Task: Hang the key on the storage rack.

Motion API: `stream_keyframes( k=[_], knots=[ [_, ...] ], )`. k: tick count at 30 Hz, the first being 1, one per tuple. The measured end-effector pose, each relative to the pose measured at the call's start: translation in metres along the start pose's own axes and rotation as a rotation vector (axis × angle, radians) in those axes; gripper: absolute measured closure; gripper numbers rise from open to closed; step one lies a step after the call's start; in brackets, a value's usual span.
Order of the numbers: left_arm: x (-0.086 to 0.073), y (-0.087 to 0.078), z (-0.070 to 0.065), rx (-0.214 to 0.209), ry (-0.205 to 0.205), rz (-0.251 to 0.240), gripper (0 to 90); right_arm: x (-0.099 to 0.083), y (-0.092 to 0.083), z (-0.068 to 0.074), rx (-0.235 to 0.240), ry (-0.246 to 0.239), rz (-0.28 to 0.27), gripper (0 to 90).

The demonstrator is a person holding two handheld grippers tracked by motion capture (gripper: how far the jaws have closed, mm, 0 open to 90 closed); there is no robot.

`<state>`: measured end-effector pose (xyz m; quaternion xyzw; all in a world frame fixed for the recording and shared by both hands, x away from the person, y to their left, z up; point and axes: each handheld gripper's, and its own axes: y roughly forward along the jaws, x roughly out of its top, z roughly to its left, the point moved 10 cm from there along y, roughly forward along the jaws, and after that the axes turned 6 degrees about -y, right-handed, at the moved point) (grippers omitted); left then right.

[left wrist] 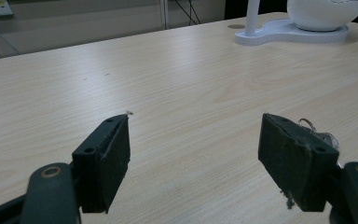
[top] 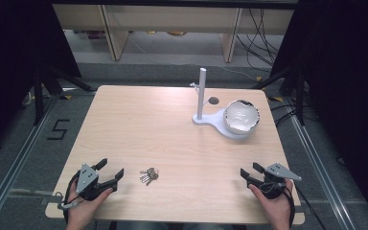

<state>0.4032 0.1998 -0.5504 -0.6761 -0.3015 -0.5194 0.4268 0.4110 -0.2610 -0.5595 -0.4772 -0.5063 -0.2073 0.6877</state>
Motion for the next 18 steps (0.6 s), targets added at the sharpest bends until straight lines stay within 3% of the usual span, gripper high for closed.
stream_keyframes(
  k=[6, 13, 14, 16, 18],
  knots=[
    [0.000, 0.001, 0.000, 0.005, -0.008, 0.001, 26.3, 0.000, -0.001, -0.004, -0.018, 0.031, -0.003, 38.8],
    [-0.002, 0.005, -0.003, -0.009, 0.015, 0.032, 27.0, 0.000, -0.001, 0.001, -0.004, -0.003, 0.010, 39.0],
    [-0.002, 0.008, -0.006, -0.022, 0.000, 0.061, 26.8, -0.002, -0.002, 0.004, -0.010, 0.039, 0.024, 38.9],
    [-0.001, 0.010, -0.009, -0.039, 0.003, 0.077, 26.8, -0.001, -0.002, 0.001, -0.014, 0.019, 0.022, 38.9],
    [0.002, 0.017, -0.016, -0.080, 0.046, 0.142, 26.6, -0.001, -0.002, 0.000, -0.006, 0.004, 0.023, 38.8]
  ],
)
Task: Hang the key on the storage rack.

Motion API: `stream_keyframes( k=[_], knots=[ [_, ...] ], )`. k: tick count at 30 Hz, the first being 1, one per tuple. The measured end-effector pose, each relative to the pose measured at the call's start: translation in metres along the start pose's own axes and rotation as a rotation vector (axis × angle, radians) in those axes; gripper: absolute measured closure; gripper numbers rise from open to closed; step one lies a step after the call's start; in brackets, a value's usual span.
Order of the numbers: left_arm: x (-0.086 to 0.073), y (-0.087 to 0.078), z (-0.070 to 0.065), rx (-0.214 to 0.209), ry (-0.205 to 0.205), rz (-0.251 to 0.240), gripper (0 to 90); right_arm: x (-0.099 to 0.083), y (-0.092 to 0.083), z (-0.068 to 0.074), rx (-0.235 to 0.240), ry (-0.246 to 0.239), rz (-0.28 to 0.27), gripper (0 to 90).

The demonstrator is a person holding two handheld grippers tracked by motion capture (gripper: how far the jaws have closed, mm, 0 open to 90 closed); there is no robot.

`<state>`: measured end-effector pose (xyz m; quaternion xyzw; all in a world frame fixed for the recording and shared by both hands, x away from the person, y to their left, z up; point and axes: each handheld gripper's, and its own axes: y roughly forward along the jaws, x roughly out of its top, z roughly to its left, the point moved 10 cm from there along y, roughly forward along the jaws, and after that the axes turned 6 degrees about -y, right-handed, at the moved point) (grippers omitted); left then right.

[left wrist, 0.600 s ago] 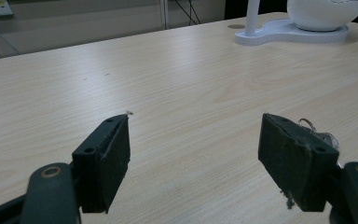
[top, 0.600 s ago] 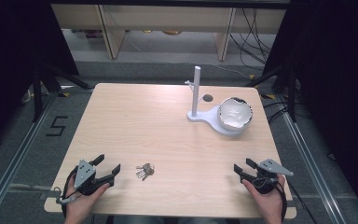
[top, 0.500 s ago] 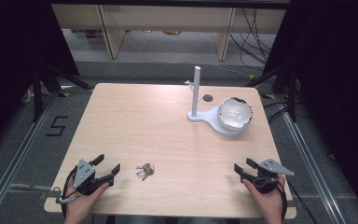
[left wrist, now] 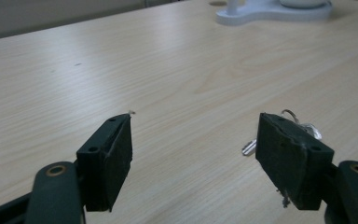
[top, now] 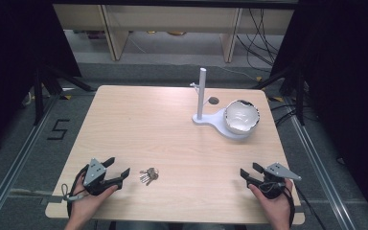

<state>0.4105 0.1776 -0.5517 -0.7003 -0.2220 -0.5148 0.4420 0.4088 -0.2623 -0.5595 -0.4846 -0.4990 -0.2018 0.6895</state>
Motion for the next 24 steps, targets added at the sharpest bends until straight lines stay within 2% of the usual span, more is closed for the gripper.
stream_keyframes(
  k=[2, 3, 4, 5, 6, 7, 9, 10, 11, 12, 14, 16, 17, 18, 19, 20, 22, 23, 24],
  knots=[
    [0.002, 0.006, -0.005, -0.032, 0.011, 0.060, 25.7, 0.000, 0.000, 0.001, 0.012, 0.013, -0.002, 38.7],
    [0.002, 0.006, -0.005, -0.032, 0.011, 0.060, 25.6, 0.000, 0.000, 0.001, 0.012, 0.013, -0.002, 38.7],
    [0.002, 0.011, -0.007, -0.043, 0.017, 0.130, 25.6, -0.001, 0.000, -0.002, -0.003, 0.000, 0.003, 38.7],
    [0.002, 0.014, -0.009, -0.055, 0.021, 0.172, 25.6, 0.000, 0.000, 0.003, 0.007, 0.054, 0.001, 38.7],
    [0.002, 0.015, -0.010, -0.059, 0.037, 0.210, 25.5, 0.000, 0.001, 0.000, 0.003, 0.022, -0.004, 38.8],
    [0.003, 0.019, -0.013, -0.084, 0.065, 0.270, 25.7, 0.001, 0.001, -0.001, -0.001, 0.003, -0.004, 38.7],
    [0.005, 0.021, -0.015, -0.088, 0.058, 0.287, 25.8, 0.001, 0.003, 0.001, 0.009, 0.015, -0.015, 38.7],
    [0.006, 0.023, -0.020, -0.110, 0.086, 0.385, 25.8, -0.001, 0.001, -0.001, 0.000, 0.005, 0.011, 38.7],
    [0.006, 0.023, -0.020, -0.110, 0.086, 0.385, 25.7, -0.001, 0.001, -0.001, 0.000, 0.005, 0.011, 38.7],
    [0.009, 0.028, -0.025, -0.113, 0.095, 0.439, 25.8, 0.000, 0.001, 0.000, 0.006, 0.003, 0.007, 38.7],
    [0.011, 0.030, -0.029, -0.119, 0.101, 0.455, 25.9, 0.000, 0.002, 0.000, 0.005, 0.001, 0.009, 38.6],
    [0.014, 0.032, -0.037, -0.165, 0.142, 0.524, 25.6, 0.000, 0.002, 0.000, 0.006, 0.001, 0.009, 38.6],
    [0.016, 0.037, -0.045, -0.183, 0.138, 0.537, 25.2, 0.000, 0.002, 0.000, 0.007, 0.003, 0.008, 38.6],
    [0.016, 0.040, -0.047, -0.189, 0.163, 0.557, 24.8, 0.000, 0.002, 0.000, 0.004, 0.005, 0.002, 38.5],
    [0.016, 0.040, -0.047, -0.189, 0.163, 0.557, 24.4, 0.000, 0.002, 0.000, 0.004, 0.005, 0.002, 38.5],
    [0.015, 0.042, -0.049, -0.189, 0.172, 0.583, 24.4, 0.000, 0.002, 0.000, 0.005, 0.007, 0.002, 38.5],
    [0.009, 0.050, -0.056, -0.187, 0.221, 0.651, 22.5, 0.000, 0.002, 0.000, 0.007, 0.009, 0.002, 38.3],
    [0.009, 0.050, -0.056, -0.187, 0.221, 0.651, 21.8, 0.000, 0.002, 0.000, 0.007, 0.009, 0.002, 38.3],
    [0.007, 0.051, -0.059, -0.188, 0.232, 0.690, 21.8, 0.000, 0.002, 0.000, 0.008, 0.011, 0.004, 38.3]
  ],
)
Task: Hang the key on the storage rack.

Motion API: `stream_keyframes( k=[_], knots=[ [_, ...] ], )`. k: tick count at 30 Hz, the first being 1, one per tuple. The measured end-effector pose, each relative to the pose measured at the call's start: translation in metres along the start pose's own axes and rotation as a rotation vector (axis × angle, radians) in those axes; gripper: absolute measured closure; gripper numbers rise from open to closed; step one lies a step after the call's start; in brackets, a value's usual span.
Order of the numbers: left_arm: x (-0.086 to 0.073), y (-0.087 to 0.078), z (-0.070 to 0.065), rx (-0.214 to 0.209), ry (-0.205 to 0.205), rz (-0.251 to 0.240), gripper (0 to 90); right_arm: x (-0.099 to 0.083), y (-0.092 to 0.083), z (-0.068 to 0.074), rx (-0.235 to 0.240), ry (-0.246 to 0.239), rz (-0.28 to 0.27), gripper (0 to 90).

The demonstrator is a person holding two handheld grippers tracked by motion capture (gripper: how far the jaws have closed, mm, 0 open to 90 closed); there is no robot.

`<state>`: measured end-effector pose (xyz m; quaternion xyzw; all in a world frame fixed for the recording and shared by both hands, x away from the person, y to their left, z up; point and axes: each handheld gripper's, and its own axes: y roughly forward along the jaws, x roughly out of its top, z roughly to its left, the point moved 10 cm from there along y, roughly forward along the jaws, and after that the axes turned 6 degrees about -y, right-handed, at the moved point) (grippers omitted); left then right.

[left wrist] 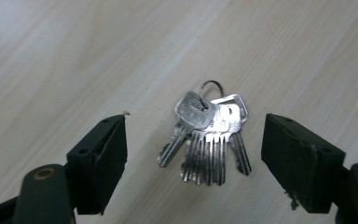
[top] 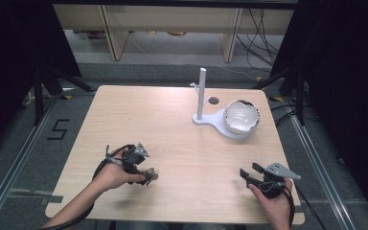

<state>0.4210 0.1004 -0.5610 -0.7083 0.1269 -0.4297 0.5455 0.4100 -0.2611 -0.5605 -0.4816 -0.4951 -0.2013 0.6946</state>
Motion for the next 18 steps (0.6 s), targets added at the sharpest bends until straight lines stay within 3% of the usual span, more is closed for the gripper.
stream_keyframes(
  k=[3, 4, 7, 8, 10, 13, 17, 18],
  knots=[
    [0.000, 0.004, -0.004, 0.005, 0.027, 0.073, 20.5, 0.000, 0.000, 0.000, 0.003, 0.002, 0.002, 38.2],
    [0.003, 0.007, -0.006, 0.016, 0.042, 0.099, 20.3, -0.001, -0.001, 0.003, 0.002, 0.037, 0.016, 38.2],
    [0.005, 0.011, -0.007, 0.030, 0.046, 0.120, 20.3, -0.002, -0.001, 0.004, 0.004, 0.034, 0.019, 38.2],
    [0.005, 0.013, -0.007, 0.036, 0.059, 0.148, 20.2, -0.002, -0.001, 0.004, 0.004, 0.035, 0.019, 38.1],
    [0.006, 0.016, -0.009, 0.035, 0.043, 0.159, 20.5, -0.002, -0.001, 0.004, 0.005, 0.034, 0.019, 38.1],
    [0.006, 0.017, -0.008, 0.040, 0.068, 0.179, 23.2, -0.002, -0.001, 0.004, 0.007, 0.036, 0.018, 38.2],
    [0.006, 0.018, -0.008, 0.024, 0.092, 0.228, 28.8, -0.001, 0.000, 0.003, 0.007, 0.020, 0.015, 38.2],
    [0.006, 0.017, -0.006, 0.025, 0.116, 0.249, 30.3, -0.001, 0.001, 0.000, 0.008, -0.012, 0.008, 38.2]
  ],
)
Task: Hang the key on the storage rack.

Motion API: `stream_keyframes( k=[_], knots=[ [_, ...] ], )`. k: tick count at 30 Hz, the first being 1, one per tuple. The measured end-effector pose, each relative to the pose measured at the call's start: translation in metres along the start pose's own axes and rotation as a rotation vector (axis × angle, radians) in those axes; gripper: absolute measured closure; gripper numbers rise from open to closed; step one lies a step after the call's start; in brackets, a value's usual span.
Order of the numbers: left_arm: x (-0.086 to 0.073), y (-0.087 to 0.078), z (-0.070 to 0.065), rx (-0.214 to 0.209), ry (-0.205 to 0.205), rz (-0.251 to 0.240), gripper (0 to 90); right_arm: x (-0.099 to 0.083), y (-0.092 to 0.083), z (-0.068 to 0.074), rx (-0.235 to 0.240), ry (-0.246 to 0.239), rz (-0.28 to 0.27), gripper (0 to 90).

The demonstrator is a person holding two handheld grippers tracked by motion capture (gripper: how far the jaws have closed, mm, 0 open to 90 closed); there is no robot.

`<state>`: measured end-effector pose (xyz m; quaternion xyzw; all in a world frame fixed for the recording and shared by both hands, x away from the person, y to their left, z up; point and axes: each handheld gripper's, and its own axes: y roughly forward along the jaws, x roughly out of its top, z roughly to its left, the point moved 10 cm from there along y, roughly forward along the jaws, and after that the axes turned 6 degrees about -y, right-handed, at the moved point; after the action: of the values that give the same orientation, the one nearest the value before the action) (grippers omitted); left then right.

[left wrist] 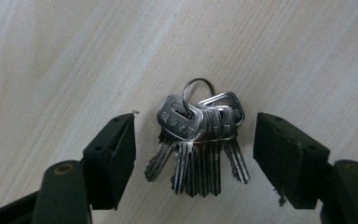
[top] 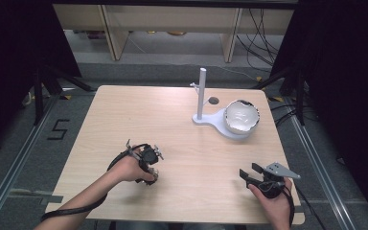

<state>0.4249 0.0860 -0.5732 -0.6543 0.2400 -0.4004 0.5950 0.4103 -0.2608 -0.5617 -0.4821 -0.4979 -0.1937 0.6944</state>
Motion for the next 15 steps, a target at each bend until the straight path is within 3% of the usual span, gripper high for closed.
stream_keyframes(
  k=[3, 5, 7, 8, 11, 12, 14, 15],
  knots=[
    [0.0000, 0.0002, 0.0004, 0.001, 0.006, 0.012, 33.2, -0.0002, 0.0001, 0.0002, 0.002, -0.001, 0.002, 38.2],
    [-0.0002, 0.0011, -0.0004, -0.002, 0.012, 0.036, 34.9, -0.0014, -0.0010, 0.0032, 0.004, 0.037, 0.015, 38.2],
    [0.0002, 0.0021, -0.0016, -0.004, 0.007, 0.035, 35.1, -0.0014, -0.0014, 0.0039, 0.007, 0.045, 0.018, 38.2],
    [-0.0001, 0.0019, -0.0027, -0.004, 0.003, 0.055, 35.2, -0.0001, 0.0003, -0.0007, -0.002, -0.010, 0.002, 38.2],
    [0.0002, 0.0030, -0.0043, 0.001, -0.014, 0.072, 35.2, -0.0001, -0.0002, -0.0001, 0.001, -0.006, 0.005, 38.2],
    [0.0000, 0.0032, -0.0046, -0.001, -0.019, 0.076, 35.5, -0.0014, -0.0005, 0.0031, 0.008, 0.028, 0.014, 38.2],
    [-0.0012, 0.0031, -0.0053, -0.006, -0.033, 0.094, 36.5, -0.0016, -0.0012, 0.0042, 0.013, 0.040, 0.019, 38.2],
    [-0.0015, 0.0033, -0.0052, -0.005, -0.036, 0.099, 36.7, -0.0001, -0.0004, 0.0003, 0.006, -0.002, 0.004, 38.2]
  ],
)
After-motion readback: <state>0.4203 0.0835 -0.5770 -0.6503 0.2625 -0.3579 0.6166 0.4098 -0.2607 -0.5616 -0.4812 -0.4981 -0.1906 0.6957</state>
